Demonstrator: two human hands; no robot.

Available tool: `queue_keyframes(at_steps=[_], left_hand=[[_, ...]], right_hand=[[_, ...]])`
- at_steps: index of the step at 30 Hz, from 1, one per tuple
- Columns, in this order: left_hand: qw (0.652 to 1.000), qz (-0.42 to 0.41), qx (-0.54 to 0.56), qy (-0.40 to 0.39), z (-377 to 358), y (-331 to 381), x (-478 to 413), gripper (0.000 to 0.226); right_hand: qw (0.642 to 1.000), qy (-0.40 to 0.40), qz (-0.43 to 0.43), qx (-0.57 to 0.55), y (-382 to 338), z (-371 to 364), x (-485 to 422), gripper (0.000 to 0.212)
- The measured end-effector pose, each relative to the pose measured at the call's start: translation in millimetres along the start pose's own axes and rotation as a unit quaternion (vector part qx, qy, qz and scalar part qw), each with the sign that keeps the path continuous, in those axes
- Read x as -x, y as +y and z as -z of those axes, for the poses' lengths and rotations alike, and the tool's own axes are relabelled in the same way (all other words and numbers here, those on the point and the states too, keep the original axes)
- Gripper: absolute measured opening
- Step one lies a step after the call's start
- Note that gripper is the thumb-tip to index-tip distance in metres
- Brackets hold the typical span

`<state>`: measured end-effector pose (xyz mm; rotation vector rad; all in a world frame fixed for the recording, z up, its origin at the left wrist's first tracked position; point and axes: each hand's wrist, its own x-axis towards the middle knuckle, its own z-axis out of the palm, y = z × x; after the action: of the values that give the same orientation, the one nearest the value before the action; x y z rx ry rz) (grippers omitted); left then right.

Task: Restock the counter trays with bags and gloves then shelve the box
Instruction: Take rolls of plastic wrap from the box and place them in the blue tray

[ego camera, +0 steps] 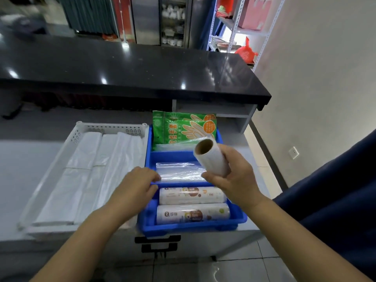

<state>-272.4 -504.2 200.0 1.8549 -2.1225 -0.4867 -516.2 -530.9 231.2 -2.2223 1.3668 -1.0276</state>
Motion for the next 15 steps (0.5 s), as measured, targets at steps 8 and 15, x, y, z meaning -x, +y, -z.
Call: queue_keyframes(at_steps=[8,15], left_hand=[[0.987,0.106,0.039,0.114,33.7,-27.2,28.7,0.023],[0.989,0.122,0.040,0.076,15.6,-22.3,41.1,0.023]], right_hand=[[0.898,-0.319,0.139,0.269,-11.0,-68.8,-1.2,0.068],[0.879,-0.346,0.169,0.281,-8.2,-81.0,2.6,0.069]])
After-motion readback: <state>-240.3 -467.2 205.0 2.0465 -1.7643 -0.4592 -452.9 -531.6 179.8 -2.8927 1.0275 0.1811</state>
